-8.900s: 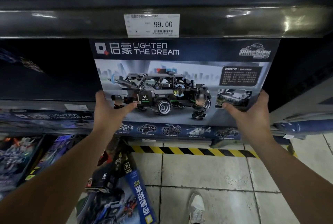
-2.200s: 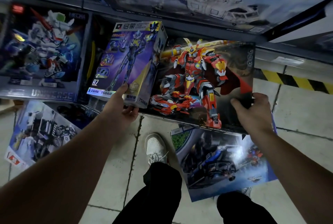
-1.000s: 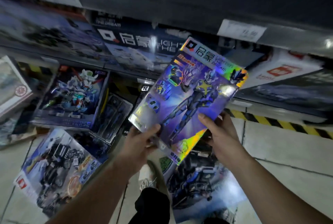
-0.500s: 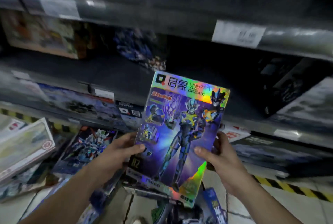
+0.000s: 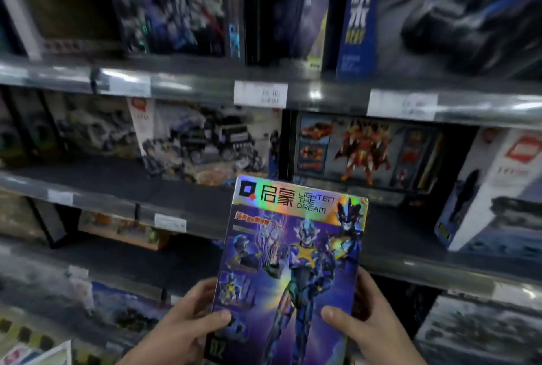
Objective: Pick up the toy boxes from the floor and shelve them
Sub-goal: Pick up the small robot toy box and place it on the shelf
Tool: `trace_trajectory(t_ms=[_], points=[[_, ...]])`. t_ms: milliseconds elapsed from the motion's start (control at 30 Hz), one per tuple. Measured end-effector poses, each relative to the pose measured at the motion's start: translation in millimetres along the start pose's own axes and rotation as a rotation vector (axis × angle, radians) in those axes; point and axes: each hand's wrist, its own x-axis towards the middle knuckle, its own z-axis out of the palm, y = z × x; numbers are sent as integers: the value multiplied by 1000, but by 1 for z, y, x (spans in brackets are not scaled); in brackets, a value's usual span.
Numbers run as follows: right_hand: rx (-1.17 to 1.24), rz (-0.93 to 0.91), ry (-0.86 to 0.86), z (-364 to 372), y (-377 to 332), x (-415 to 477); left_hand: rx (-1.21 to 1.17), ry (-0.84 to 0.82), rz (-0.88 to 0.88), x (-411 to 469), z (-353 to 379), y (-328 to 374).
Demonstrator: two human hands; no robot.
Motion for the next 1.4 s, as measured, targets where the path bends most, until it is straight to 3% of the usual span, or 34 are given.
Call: trace_trajectory(t_ms=[233, 467, 767, 1133, 1400], points=[[-31, -197, 27, 10, -117, 10, -33, -50, 122, -4, 15, 101], [-45, -391, 95, 18, -216, 33, 73, 2, 413, -6, 50, 209], [-88, -565, 148, 31, -315, 86, 60, -44, 556, 25, 73, 322], [-185, -539, 138, 37, -351, 164, 36, 13, 673, 90, 59, 371], [-180, -542, 81, 33, -352, 192, 58, -68, 672, 125, 46, 378]])
